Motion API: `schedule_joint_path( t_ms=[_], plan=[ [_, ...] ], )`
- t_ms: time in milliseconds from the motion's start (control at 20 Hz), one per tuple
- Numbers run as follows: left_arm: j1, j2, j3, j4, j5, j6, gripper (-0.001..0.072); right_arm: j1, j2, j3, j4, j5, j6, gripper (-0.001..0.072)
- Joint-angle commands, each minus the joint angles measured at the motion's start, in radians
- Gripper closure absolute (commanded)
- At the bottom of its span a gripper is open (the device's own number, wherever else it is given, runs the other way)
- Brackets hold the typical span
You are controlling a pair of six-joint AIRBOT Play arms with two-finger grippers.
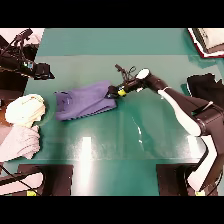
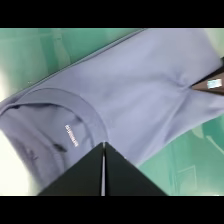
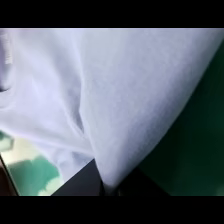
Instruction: Fold the shirts.
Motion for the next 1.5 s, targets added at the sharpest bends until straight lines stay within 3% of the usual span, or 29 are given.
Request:
schedule_joint_path(
  t_ms=[0,350,600,800,1050,1450],
  plan=[
    [-0.006,0.000,-0.002,-0.010,-0.011,0.000,0.0680,-0.092,0.089,0.002,-0.101,0.111,-0.002,0.0696],
    [-0.164,0.000,-0.048,-0.016,0.079,-0.005,0.0680,-0.527,0.449,-0.237,-0.189,0.096,-0.002,0.0696],
    [-0.286,0.000,-0.056,-0.029,0.180,-0.012,0.0680,-0.869,0.632,-0.341,-0.188,-0.096,0.001,0.0696],
    [-0.341,0.000,-0.056,-0.037,0.214,-0.013,0.0680,-1.024,0.613,-0.271,-0.187,-0.134,0.000,0.0697],
    [-0.359,0.000,-0.056,-0.043,0.221,-0.035,0.0680,-1.059,0.509,-0.076,-0.187,-0.131,-0.004,0.0697],
    [-0.359,0.000,-0.056,-0.043,0.221,-0.034,0.0680,-1.069,0.488,0.211,-0.231,0.003,-0.045,0.0698]
  ],
)
